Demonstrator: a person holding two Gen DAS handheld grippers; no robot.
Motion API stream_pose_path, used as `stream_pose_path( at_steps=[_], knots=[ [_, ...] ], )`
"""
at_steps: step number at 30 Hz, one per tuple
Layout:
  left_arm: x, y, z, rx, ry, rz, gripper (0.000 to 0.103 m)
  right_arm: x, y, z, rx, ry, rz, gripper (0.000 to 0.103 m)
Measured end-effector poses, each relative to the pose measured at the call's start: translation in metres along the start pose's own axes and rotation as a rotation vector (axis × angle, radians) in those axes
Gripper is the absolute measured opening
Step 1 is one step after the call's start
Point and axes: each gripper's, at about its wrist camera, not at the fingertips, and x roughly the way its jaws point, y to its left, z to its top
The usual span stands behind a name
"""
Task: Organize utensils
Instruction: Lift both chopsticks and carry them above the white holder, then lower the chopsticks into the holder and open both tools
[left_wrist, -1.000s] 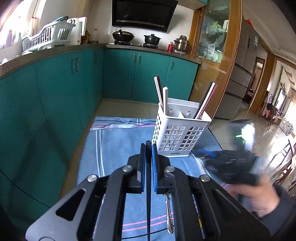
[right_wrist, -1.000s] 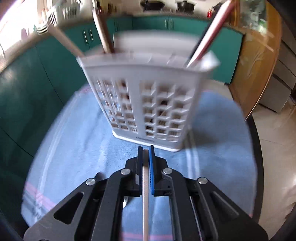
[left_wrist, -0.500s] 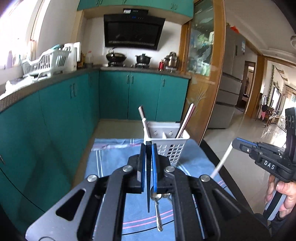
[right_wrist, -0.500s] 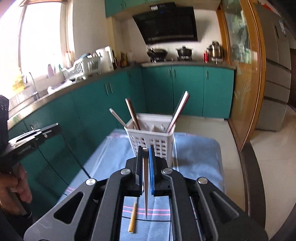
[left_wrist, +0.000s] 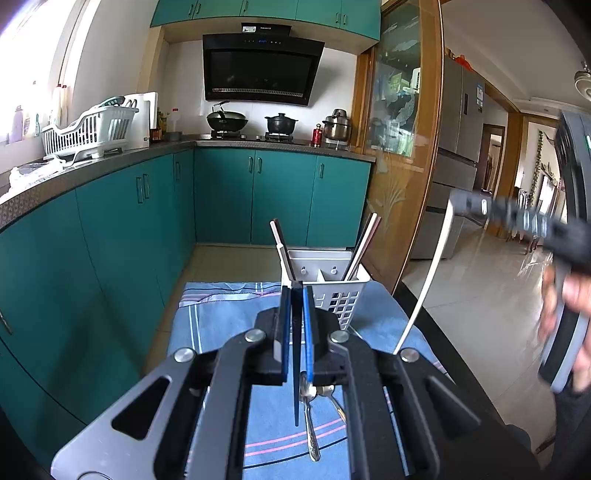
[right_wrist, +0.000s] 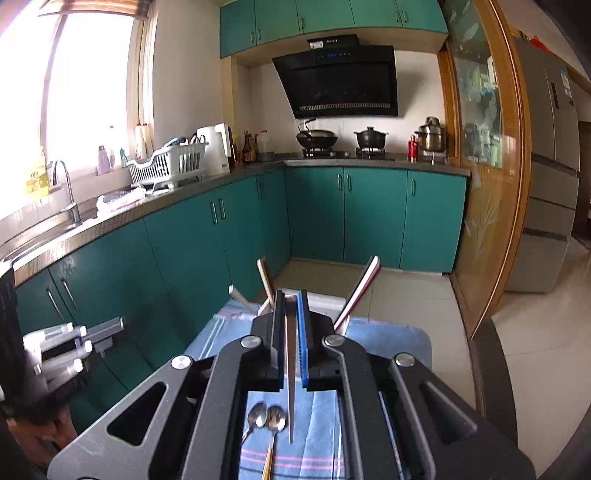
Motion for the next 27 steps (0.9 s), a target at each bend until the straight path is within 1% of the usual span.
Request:
stream_pose_path(
  at_steps=[4, 7, 10, 12, 15, 17, 19, 22, 23, 24, 25, 26, 27],
  knots=[
    [0.002, 0.005, 0.001, -0.012, 0.000, -0.005, 0.006, 0.003, -0.005, 0.040, 0.012, -0.039, -0.014, 0.006],
    [0.003, 0.008, 0.002, -0.020, -0.001, -0.006, 0.006, 0.008, -0.009, 0.074, 0.026, -0.097, -0.057, 0.006],
    [0.003, 0.011, 0.001, -0.033, -0.004, -0.004, 0.006, 0.021, -0.015, 0.097, 0.041, -0.144, -0.100, 0.006],
    [0.003, 0.013, 0.001, -0.035, -0.003, -0.003, 0.006, 0.035, -0.020, 0.103, 0.056, -0.154, -0.113, 0.006],
    [0.005, 0.014, -0.001, -0.040, 0.002, 0.003, 0.006, 0.064, -0.025, 0.098, 0.078, -0.141, -0.140, 0.006],
    [0.006, 0.015, -0.002, -0.041, 0.007, 0.005, 0.006, 0.087, -0.028, 0.087, 0.091, -0.099, -0.160, 0.006],
    [0.008, 0.015, -0.003, -0.044, 0.012, 0.006, 0.006, 0.115, -0.035, 0.068, 0.112, -0.033, -0.163, 0.007],
    [0.011, 0.016, -0.004, -0.048, 0.021, 0.011, 0.006, 0.140, -0.045, 0.042, 0.137, 0.023, -0.166, 0.008],
    [0.011, 0.016, -0.005, -0.050, 0.021, 0.012, 0.006, 0.148, -0.050, 0.032, 0.148, 0.052, -0.166, 0.017],
    [0.012, 0.016, -0.005, -0.051, 0.023, 0.012, 0.006, 0.150, -0.055, 0.025, 0.162, 0.062, -0.167, 0.036],
    [0.013, 0.016, -0.005, -0.052, 0.025, 0.012, 0.006, 0.148, -0.056, 0.018, 0.176, 0.059, -0.169, 0.048],
    [0.014, 0.017, -0.005, -0.056, 0.027, 0.012, 0.006, 0.139, -0.062, 0.010, 0.206, 0.031, -0.170, 0.063],
    [0.015, 0.017, -0.005, -0.061, 0.027, 0.012, 0.006, 0.129, -0.064, 0.003, 0.228, -0.002, -0.170, 0.068]
  ],
)
